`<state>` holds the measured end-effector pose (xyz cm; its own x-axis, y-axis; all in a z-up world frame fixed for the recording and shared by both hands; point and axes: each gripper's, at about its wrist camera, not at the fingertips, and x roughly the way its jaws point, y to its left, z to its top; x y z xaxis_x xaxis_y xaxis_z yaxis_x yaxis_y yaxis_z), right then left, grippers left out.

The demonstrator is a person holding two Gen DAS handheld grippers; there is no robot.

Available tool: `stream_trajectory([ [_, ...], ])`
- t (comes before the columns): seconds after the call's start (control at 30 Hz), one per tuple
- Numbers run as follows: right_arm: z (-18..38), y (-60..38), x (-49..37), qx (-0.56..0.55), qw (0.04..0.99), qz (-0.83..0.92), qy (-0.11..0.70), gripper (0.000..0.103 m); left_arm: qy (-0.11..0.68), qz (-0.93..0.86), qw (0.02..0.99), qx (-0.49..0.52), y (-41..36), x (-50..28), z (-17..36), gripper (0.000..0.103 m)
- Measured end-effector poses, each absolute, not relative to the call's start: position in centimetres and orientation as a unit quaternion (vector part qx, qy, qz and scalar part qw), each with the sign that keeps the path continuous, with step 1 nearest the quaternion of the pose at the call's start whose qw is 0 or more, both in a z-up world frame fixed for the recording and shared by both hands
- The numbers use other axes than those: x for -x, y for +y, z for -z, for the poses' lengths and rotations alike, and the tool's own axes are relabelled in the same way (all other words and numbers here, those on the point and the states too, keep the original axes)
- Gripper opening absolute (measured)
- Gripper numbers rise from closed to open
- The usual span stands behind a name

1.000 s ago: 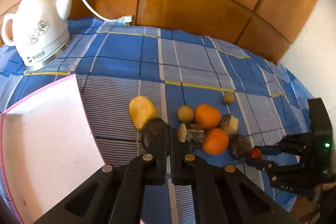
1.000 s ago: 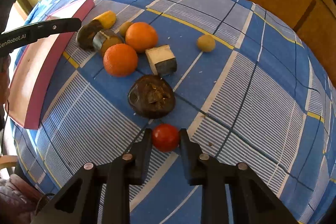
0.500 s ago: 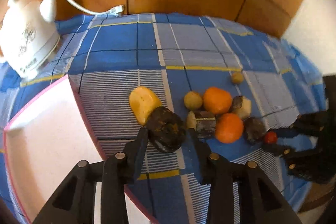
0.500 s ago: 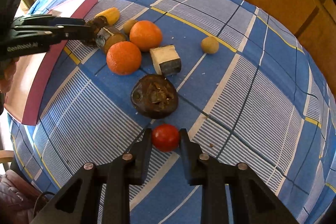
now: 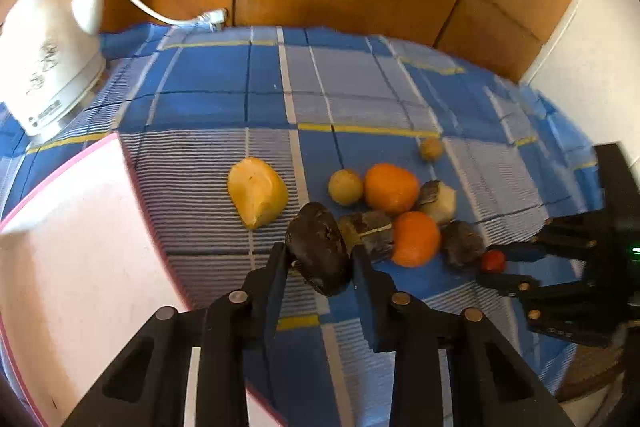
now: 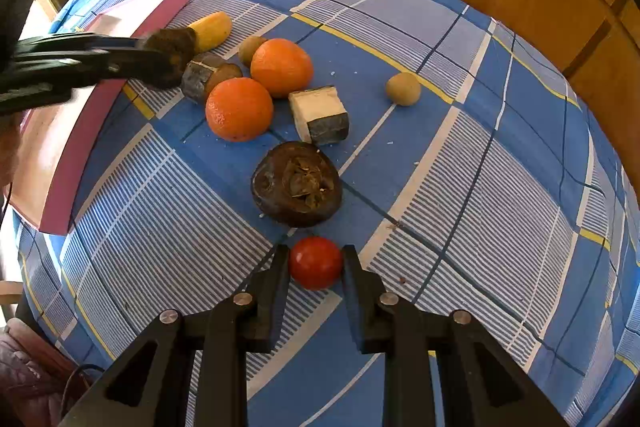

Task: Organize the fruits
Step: 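Carry the dark fruit into the pink tray with the left gripper while the right grasps the red tomato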

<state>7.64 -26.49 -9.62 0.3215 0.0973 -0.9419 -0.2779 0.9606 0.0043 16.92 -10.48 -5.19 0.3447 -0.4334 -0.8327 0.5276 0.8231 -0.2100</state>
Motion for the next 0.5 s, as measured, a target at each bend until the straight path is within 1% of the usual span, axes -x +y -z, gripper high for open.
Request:
stream_trajectory([
  [0.1,9.6,-26.6,-7.6,0.08,0.81,-0.116,0.57,0.025,0.468,0.291,0.834,0.0,-7.9,-16.0,3.1,0.032],
  [0.27,9.7,-26.7,-7.5,0.077,0.811,-0.115,0.569,0.025,0.439,0.22,0.871,0.025,-2.6,-16.5,1.2,0.032],
  [0.37,9.8,-26.7,-7.5,0.078,0.812,-0.114,0.567,0.025,0.443,0.153,0.883,0.033,0.4,-17.5,1.7,0.033],
  [0.5,9.8,-26.5,-7.2,0.081,0.814,-0.111,0.565,0.026,0.452,0.052,0.89,0.014,3.8,-18.6,3.5,0.033],
])
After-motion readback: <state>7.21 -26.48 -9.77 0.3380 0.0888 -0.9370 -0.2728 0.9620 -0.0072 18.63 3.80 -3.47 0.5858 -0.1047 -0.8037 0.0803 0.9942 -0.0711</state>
